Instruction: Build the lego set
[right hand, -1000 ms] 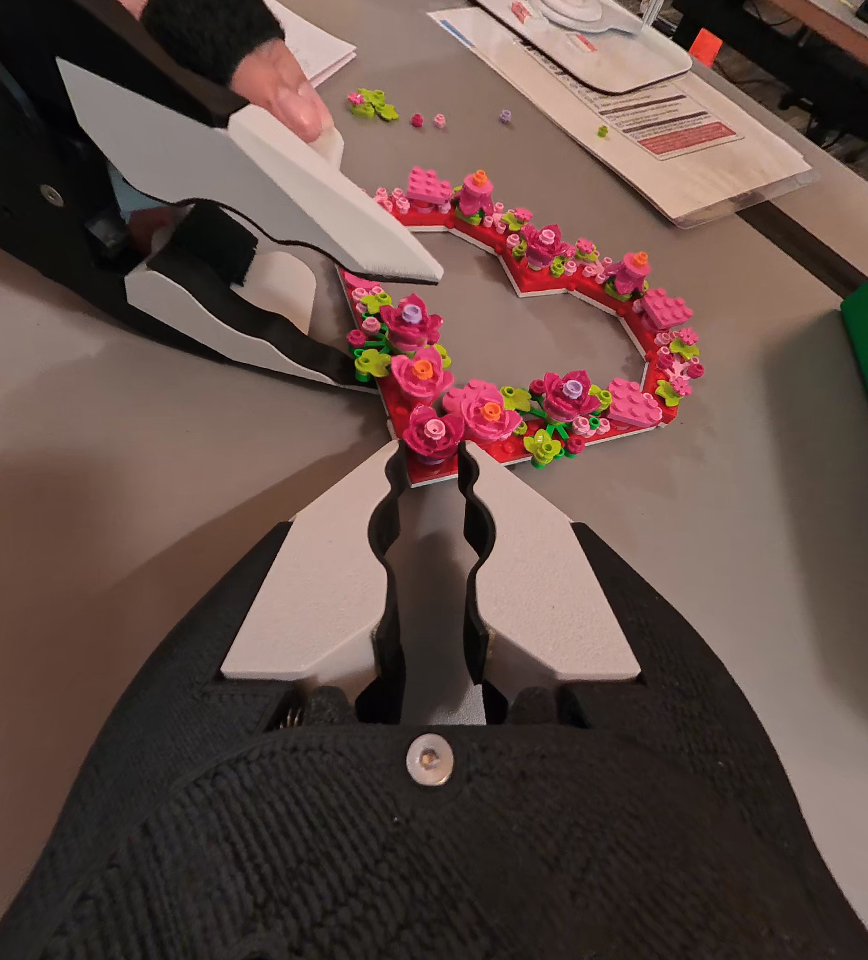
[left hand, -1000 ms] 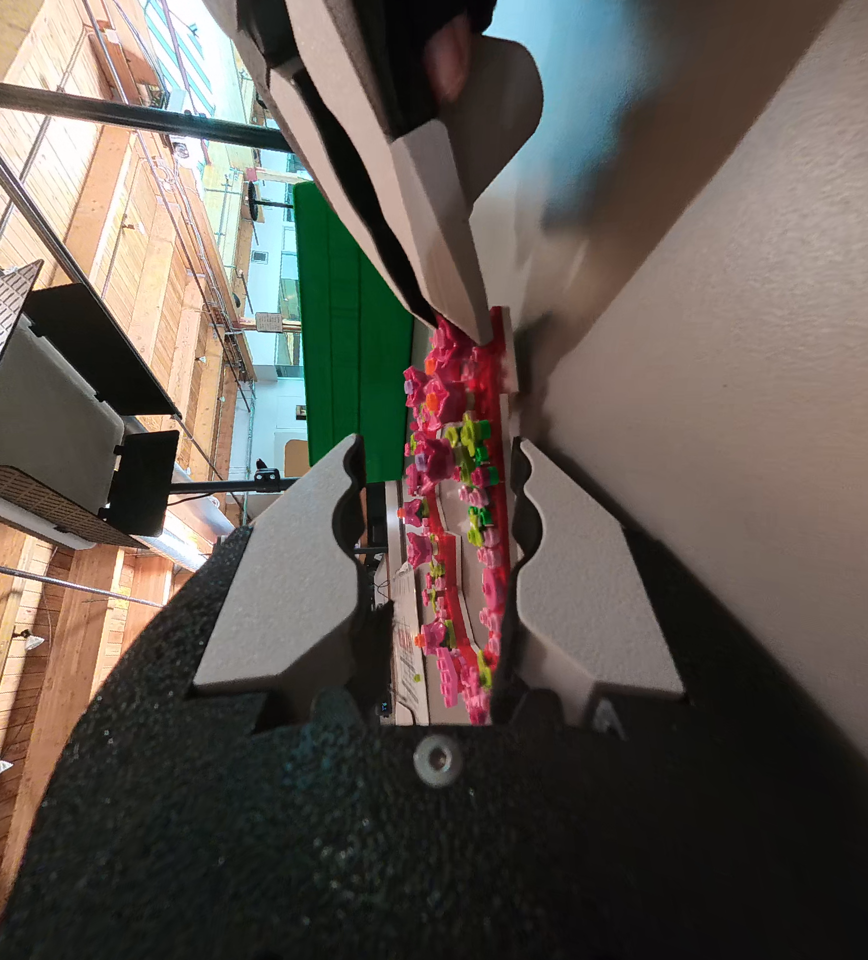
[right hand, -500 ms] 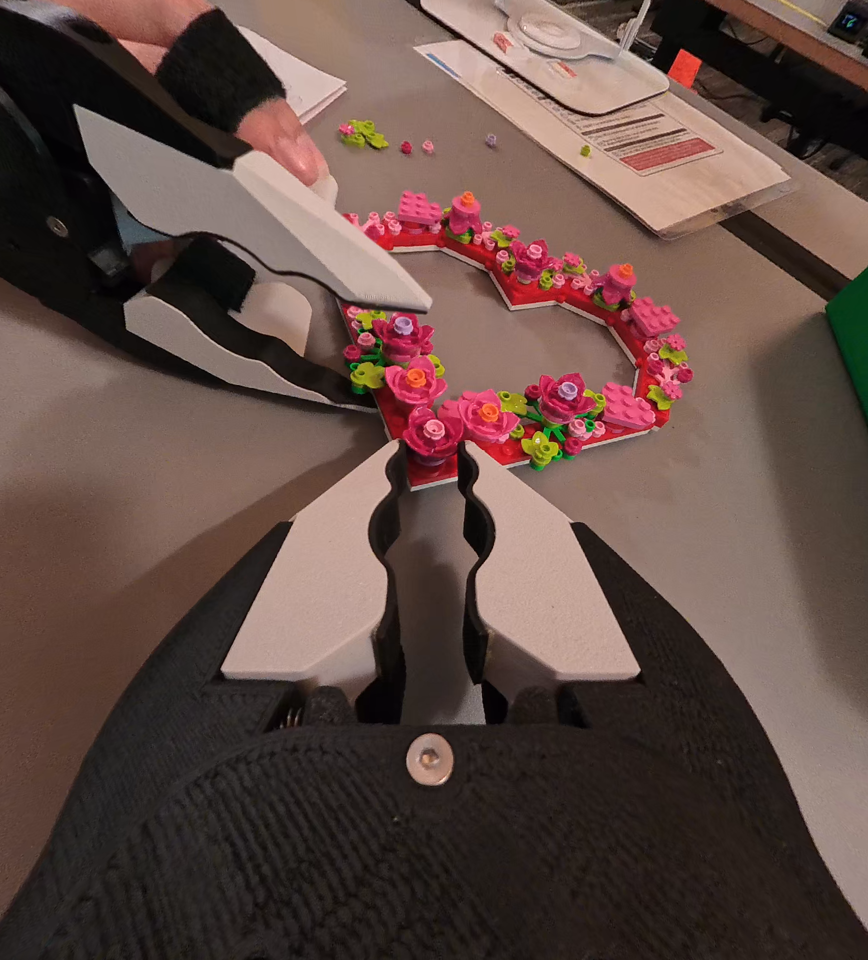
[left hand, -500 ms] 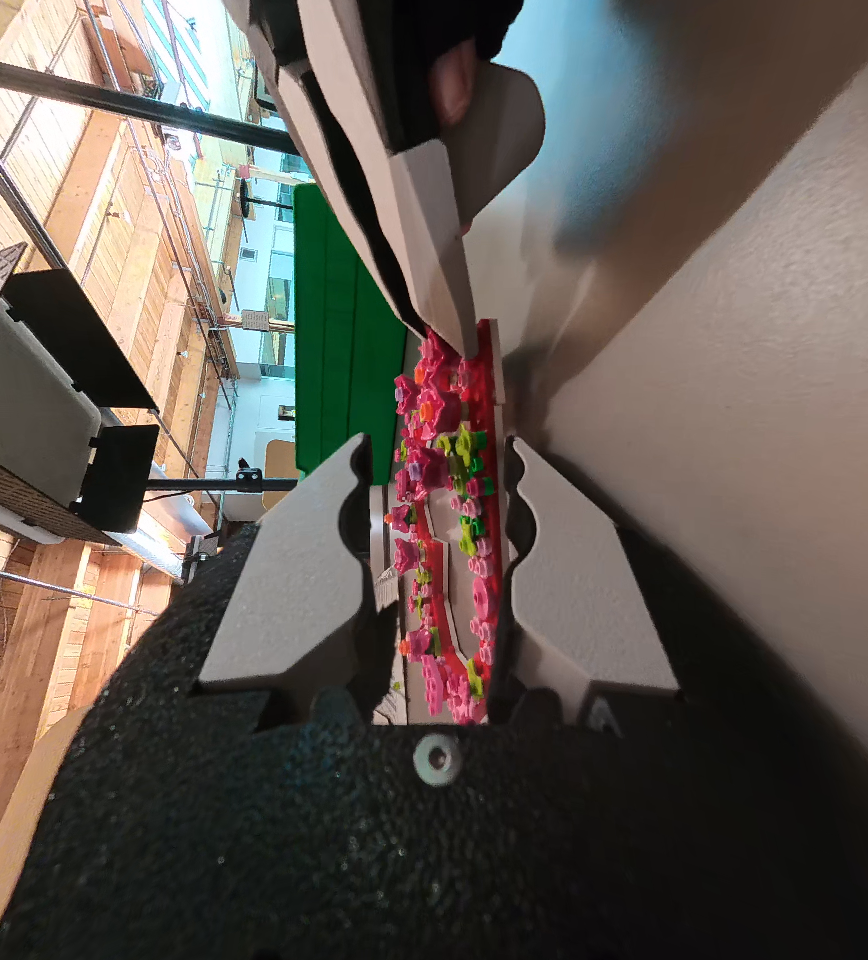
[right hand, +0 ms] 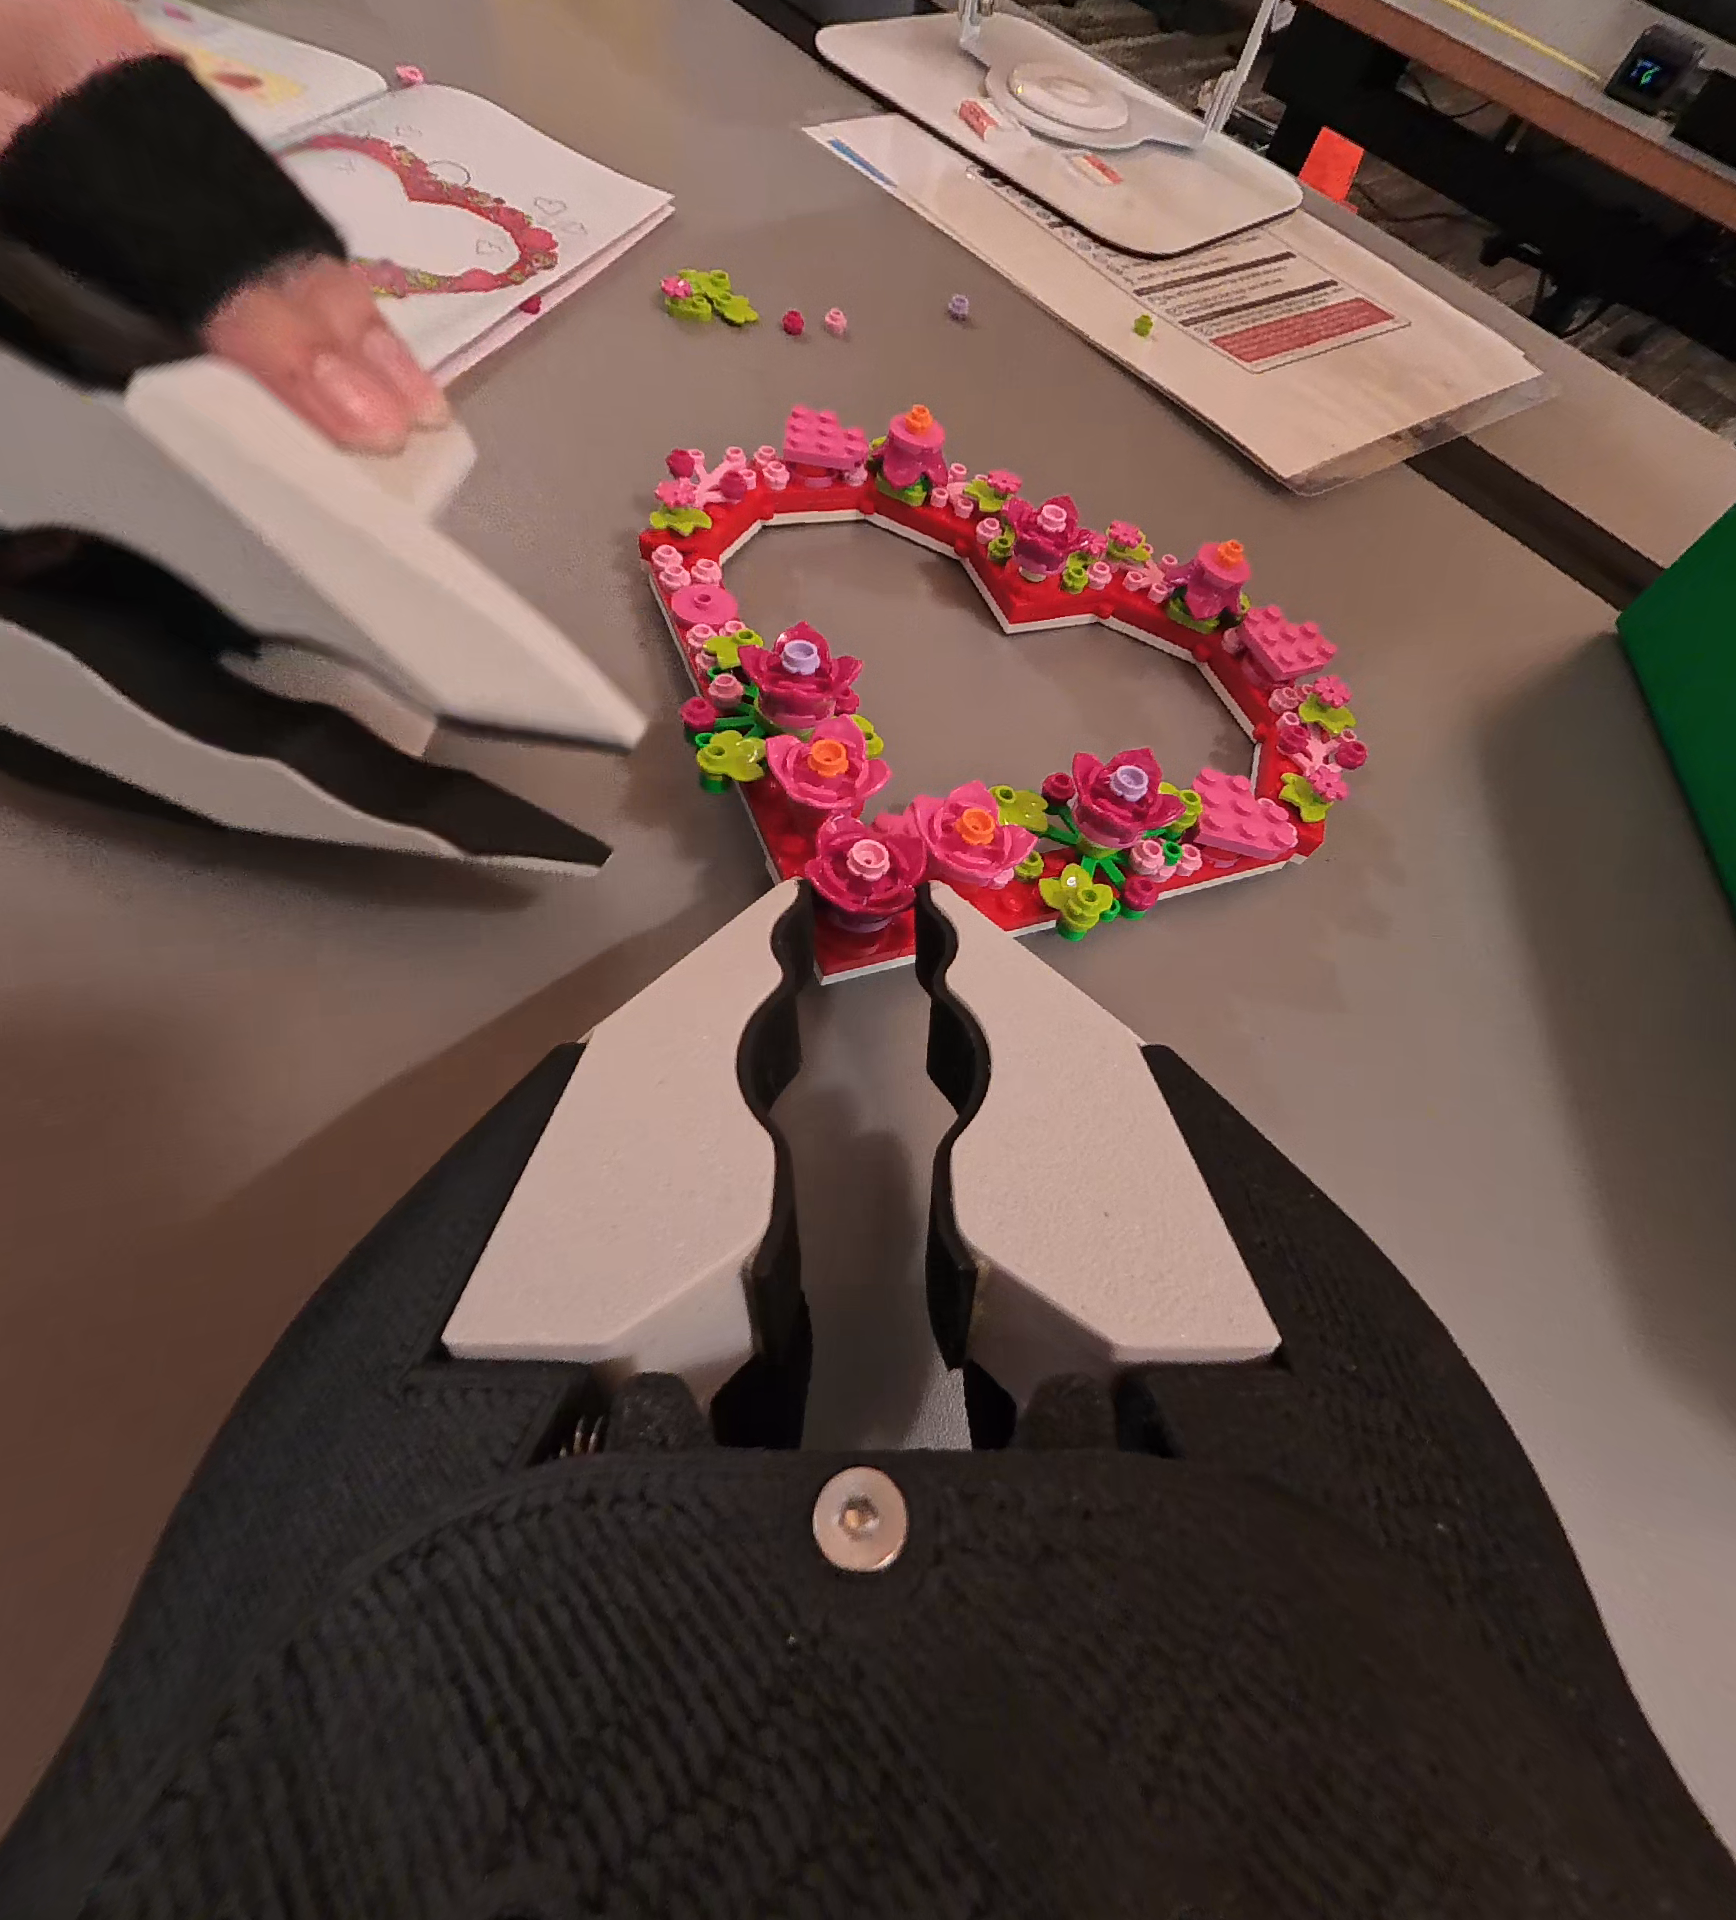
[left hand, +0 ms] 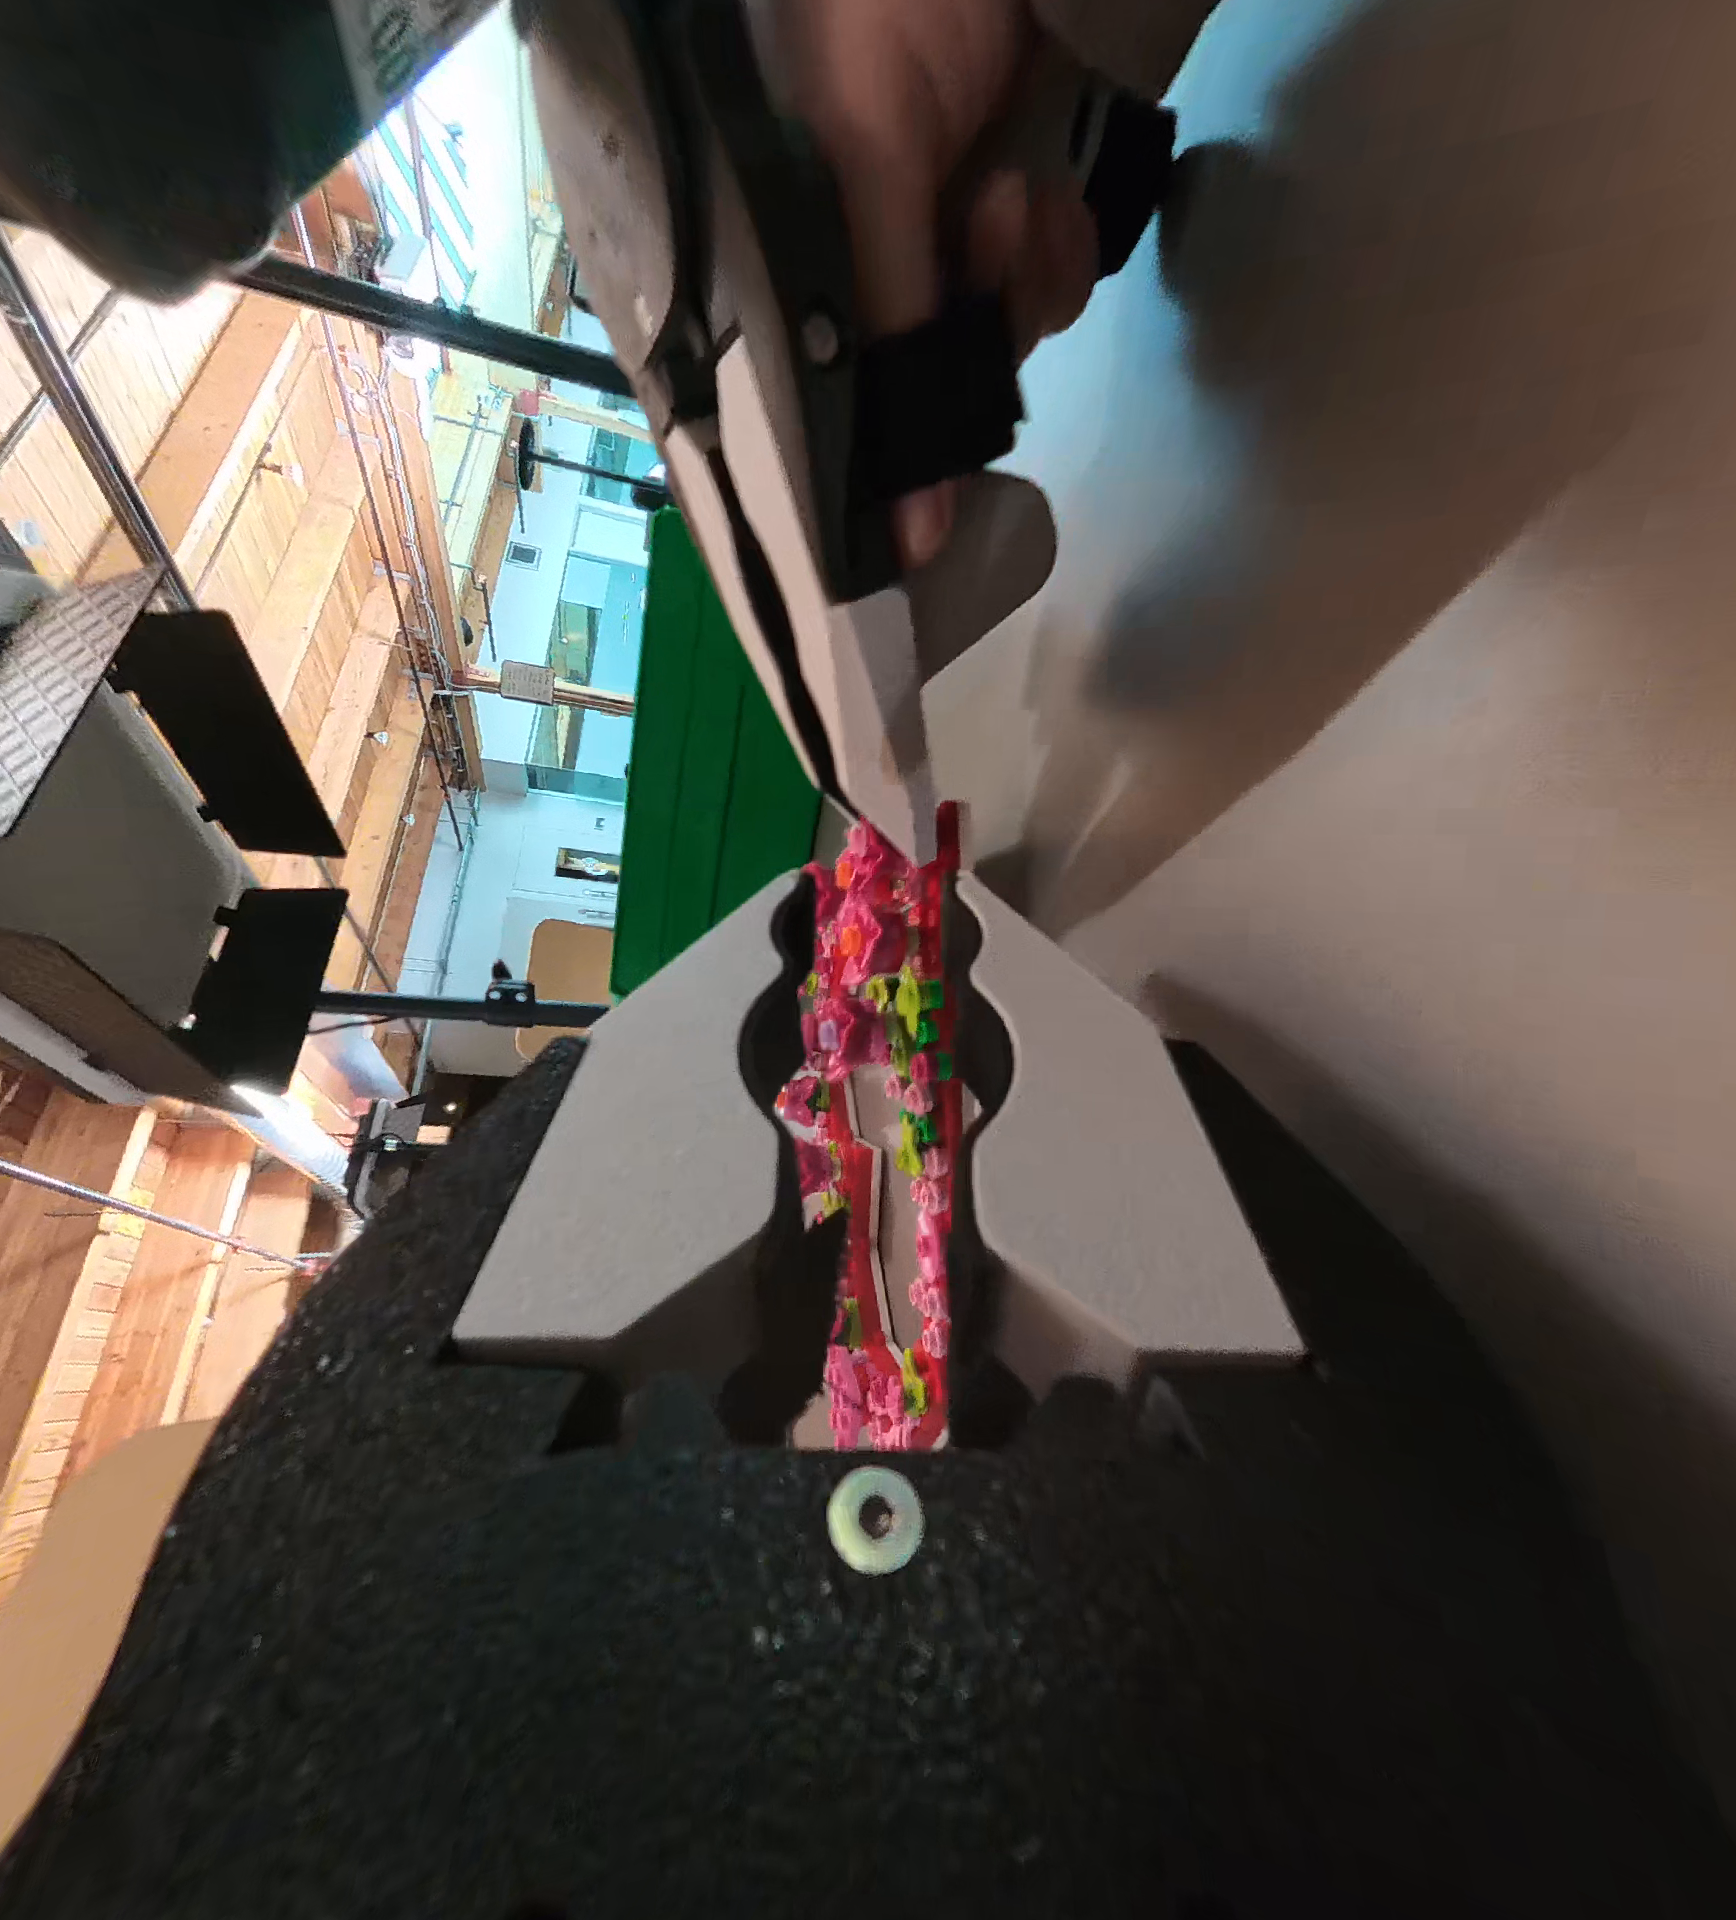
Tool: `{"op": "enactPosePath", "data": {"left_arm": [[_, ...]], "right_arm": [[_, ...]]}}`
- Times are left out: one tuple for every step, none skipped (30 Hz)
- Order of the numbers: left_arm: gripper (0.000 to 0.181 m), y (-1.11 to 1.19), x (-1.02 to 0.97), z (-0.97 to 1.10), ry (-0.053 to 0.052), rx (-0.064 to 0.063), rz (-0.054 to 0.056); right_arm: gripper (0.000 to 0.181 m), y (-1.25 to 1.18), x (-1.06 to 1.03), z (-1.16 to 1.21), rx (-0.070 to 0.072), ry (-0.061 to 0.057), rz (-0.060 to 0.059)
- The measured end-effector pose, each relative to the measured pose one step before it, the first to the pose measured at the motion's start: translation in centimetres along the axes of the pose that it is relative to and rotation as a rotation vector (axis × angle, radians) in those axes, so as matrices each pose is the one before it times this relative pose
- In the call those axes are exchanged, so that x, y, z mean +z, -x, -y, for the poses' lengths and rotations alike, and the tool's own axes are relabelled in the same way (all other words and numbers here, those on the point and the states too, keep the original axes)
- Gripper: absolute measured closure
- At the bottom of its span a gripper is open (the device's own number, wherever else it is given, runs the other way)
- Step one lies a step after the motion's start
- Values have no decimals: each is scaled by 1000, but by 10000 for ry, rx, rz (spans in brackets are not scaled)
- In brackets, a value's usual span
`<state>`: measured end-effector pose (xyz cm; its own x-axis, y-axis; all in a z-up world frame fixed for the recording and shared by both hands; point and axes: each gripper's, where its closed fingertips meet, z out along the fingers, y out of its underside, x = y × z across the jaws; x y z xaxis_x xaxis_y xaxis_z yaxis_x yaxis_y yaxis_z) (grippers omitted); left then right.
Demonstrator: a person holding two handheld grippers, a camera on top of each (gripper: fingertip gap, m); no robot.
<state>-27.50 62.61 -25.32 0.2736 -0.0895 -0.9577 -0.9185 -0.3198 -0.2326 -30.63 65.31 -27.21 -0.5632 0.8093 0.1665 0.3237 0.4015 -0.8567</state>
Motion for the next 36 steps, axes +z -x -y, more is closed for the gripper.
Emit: {"op": "enactPosePath", "data": {"left_arm": [[167,-322,0,271,147,248,-34],[174,-327,-4,235,148,295,-25],[177,-172,28,203,127,207,86],[178,-159,92,10,232,127,61],[177,-189,168,-244,360,26,-17],[173,-100,223,-337,351,-66,-13],[165,-86,247,-431,349,-182,-38],[164,92,202,-370,282,-222,14],[160,164,147,-224,172,-170,56],[158,103,154,-173,126,-150,49],[156,134,132,-94,68,-76,72],[155,145,163,-25,17,-43,94],[154,133,174,-24,-4,2,97],[154,100,189,-70,19,-19,50],[153,53,179,-145,61,-85,1],[151,77,109,-29,-23,-122,0],[150,13,75,-40,-25,-81,-29],[149,-18,20,14,-65,-84,-47],[149,7,-13,27,-86,-55,-19],[150,14,16,-18,-41,-26,-11],[149,18,72,-90,26,-14,-9],[150,63,113,-136,72,68,36],[150,81,117,-141,65,127,54],[151,68,101,-137,52,120,50],[152,56,66,-80,16,127,54],[154,-2,8,17,-39,128,27],[156,-13,-46,79,-75,87,14],[157,-14,-45,72,-66,50,2],[157,-23,-73,63,-39,23,-53],[156,-1,-121,135,-62,-30,-57],[156,-113,-125,174,-81,-69,-106],[156,-123,-65,59,-12,-44,-96],[156,-1,22,-60,52,-16,-28],[156,-3,83,-124,95,-39,-53],[155,-7,151,-170,106,-42,-70],[155,38,188,-189,93,-17,-32]], "right_arm": [[164,-6,-8,34,3,-22,-22],[164,-20,-15,25,-3,-19,-24],[164,-22,-28,30,-2,-18,-29],[164,-2,-10,34,4,-25,-14],[164,-9,-16,38,20,-25,-10],[165,-20,-12,31,29,-21,-3],[165,-3,-15,32,24,-21,2],[165,0,-19,31,7,-20,3],[165,5,-16,19,3,-18,7],[165,1,-4,15,7,-8,4],[165,29,-3,-2,9,-2,22],[165,24,6,4,7,-3,24],[165,7,0,15,13,-8,16],[165,6,7,40,31,-20,17],[165,14,6,62,31,-32,29],[165,16,21,57,38,-29,24],[165,34,35,73,44,-28,37],[165,41,42,84,49,-32,34],[165,52,51,51,14,-11,24],[165,35,53,2,-20,19,10],[165,22,64,-24,-28,31,-9],[165,20,43,6,-26,12,-6],[165,23,38,30,-9,-6,6],[165,23,24,49,11,-13,9],[165,-25,16,31,16,-14,-11],[165,-51,12,17,-5,-2,-25],[165,17,12,24,9,-9,22],[165,16,10,43,23,-19,21],[165,10,13,37,11,-9,12],[165,2,16,45,-6,-12,-1],[165,-21,0,48,-5,-13,-16],[165,-16,-6,42,-2,-11,-8],[165,10,-4,34,9,-14,10],[165,-9,-8,19,18,-15,3],[165,-11,-9,12,9,-7,0],[165,-26,-3,-6,7,2,-7]]}}
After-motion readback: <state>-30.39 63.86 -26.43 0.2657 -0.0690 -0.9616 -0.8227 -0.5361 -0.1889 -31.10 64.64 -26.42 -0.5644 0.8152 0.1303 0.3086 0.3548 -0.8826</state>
